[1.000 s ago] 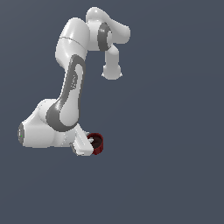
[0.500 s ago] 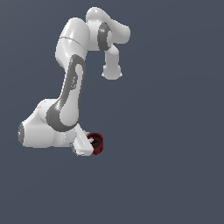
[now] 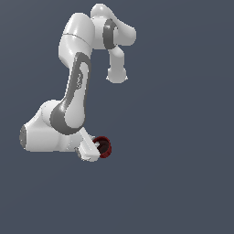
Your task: Pick up the object and move it to a goal position.
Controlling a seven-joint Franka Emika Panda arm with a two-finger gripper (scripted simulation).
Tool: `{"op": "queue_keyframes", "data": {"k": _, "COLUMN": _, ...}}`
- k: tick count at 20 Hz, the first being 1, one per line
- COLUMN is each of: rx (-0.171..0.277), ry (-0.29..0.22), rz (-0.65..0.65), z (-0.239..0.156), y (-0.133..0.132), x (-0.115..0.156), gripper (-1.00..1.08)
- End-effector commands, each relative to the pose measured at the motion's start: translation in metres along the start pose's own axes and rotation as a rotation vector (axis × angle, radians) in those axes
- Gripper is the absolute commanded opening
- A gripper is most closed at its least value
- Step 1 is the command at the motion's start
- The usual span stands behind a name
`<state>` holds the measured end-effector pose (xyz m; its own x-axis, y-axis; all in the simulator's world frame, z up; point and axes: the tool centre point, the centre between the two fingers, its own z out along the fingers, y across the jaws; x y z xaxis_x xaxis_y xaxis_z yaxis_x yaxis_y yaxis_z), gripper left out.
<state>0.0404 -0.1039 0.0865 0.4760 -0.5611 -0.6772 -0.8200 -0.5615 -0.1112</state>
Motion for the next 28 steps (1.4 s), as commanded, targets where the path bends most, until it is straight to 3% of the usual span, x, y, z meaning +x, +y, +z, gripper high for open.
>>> {"op": "queue_keyframes", "data": {"k": 1, "rx": 0.002, "ry": 0.003, "rz": -0.003, "z": -0.004, "y": -0.005, "x": -0.012, "gripper": -1.0}}
{"op": "queue_keyframes", "data": {"k": 8, "rx": 0.001, "ry": 0.003, "rz": -0.003, "z": -0.017, "y": -0.025, "x": -0.064, "gripper": -1.0}}
{"op": "queue_keyframes", "data": {"k": 28, "rx": -0.002, "ry": 0.002, "rz": -0.004, "z": -0.07, "y": -0.107, "x": -0.276, "gripper": -1.0}}
